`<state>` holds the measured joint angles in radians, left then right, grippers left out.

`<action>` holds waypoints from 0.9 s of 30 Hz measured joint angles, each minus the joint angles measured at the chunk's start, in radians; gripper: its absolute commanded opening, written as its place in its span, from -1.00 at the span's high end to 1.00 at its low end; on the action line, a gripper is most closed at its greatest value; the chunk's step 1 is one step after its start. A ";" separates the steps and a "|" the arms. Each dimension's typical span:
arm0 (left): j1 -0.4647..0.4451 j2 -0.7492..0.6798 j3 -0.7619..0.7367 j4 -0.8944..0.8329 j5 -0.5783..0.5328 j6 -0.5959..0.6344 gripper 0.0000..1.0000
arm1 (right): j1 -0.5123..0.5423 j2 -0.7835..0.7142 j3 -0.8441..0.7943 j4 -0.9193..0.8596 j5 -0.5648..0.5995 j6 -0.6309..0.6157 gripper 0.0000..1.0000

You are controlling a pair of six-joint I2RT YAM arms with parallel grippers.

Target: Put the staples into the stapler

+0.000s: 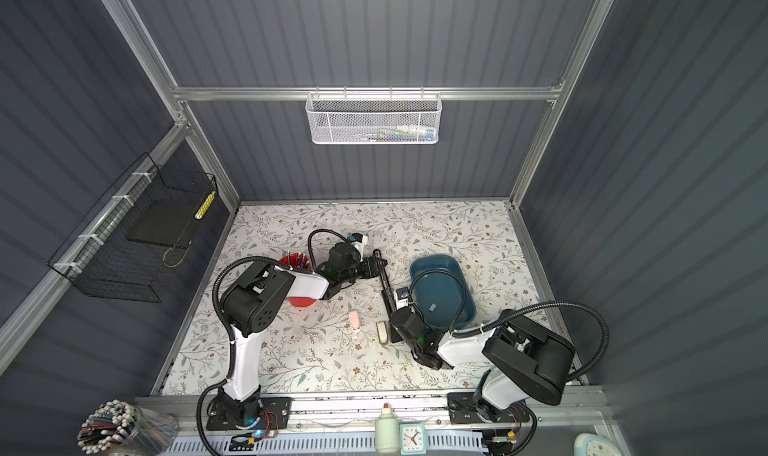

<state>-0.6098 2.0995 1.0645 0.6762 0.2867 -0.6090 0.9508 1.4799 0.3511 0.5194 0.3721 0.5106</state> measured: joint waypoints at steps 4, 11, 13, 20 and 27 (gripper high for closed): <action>-0.002 -0.014 -0.053 0.103 0.042 0.031 -0.06 | 0.000 0.000 -0.028 0.057 -0.003 -0.020 0.77; -0.039 -0.031 -0.132 0.218 0.071 0.150 -0.08 | 0.001 0.004 -0.085 0.170 -0.011 -0.074 0.80; -0.059 -0.045 -0.158 0.240 0.073 0.202 -0.08 | 0.001 0.007 -0.089 0.180 -0.012 -0.086 0.80; -0.170 -0.140 -0.233 0.252 0.001 0.392 -0.12 | 0.001 0.008 -0.100 0.202 -0.013 -0.105 0.79; -0.183 -0.146 -0.305 0.292 -0.034 0.474 -0.13 | 0.002 0.003 -0.126 0.256 -0.013 -0.112 0.59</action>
<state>-0.7933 1.9537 0.7597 0.9680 0.2531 -0.1352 0.9527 1.4830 0.2256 0.7757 0.3588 0.3988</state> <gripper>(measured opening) 0.564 0.186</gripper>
